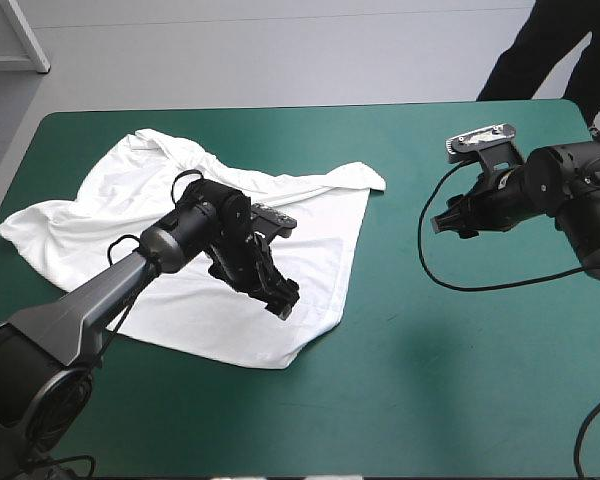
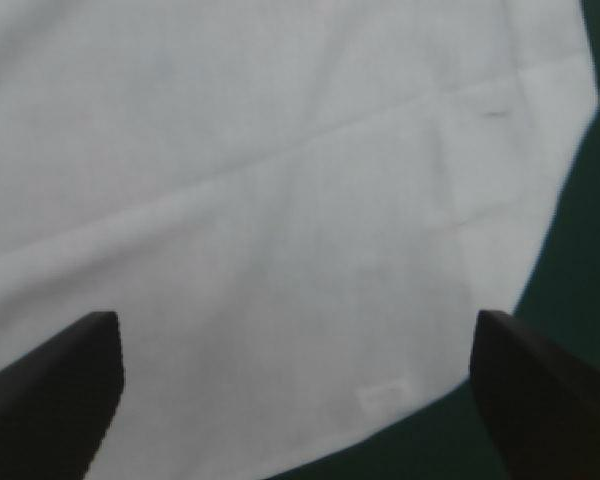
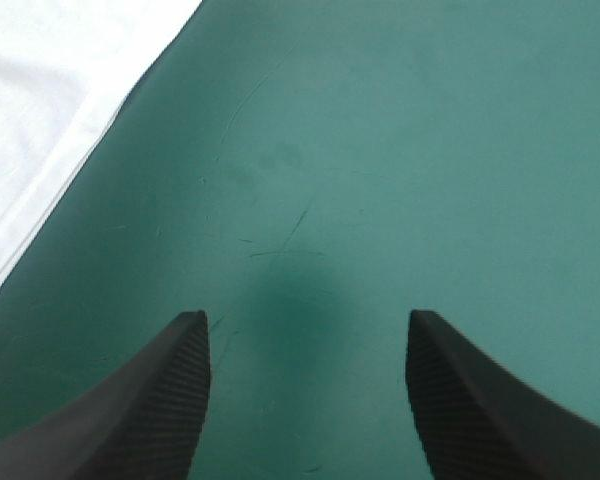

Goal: Fold the cloth

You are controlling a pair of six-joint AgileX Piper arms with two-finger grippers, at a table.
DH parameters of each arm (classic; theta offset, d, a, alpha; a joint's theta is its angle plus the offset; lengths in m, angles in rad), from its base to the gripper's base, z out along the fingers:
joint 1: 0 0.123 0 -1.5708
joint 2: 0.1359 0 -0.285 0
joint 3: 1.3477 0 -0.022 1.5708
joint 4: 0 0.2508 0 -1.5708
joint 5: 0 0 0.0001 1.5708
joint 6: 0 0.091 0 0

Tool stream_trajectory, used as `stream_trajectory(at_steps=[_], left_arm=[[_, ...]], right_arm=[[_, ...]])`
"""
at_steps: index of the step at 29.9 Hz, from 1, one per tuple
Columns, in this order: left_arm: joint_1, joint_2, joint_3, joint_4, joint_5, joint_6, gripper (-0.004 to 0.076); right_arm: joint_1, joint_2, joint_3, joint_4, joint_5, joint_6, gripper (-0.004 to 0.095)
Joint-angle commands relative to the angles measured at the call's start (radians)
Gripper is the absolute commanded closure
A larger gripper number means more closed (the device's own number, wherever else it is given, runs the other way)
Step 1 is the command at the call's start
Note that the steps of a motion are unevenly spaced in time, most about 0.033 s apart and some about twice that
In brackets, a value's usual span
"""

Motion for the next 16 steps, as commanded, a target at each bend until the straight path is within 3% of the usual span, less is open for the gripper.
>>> stream_trajectory(at_steps=[1, 8, 16], left_arm=[[-0.030, -0.056, 0.002, -0.059, -0.016, 0.003, 0.0041], [-0.142, -0.056, 0.102, -0.084, -0.057, -0.013, 0.0041], [-0.216, -0.056, 0.207, -0.071, -0.223, -0.038, 0.0076]], right_arm=[[-0.004, -0.034, -0.024, 0.006, -0.054, 0.002, 0.0354], [-0.004, -0.003, -0.024, 0.017, -0.064, 0.002, 0.0354], [-0.004, 0.020, -0.024, 0.038, -0.081, 0.002, 0.0354]])
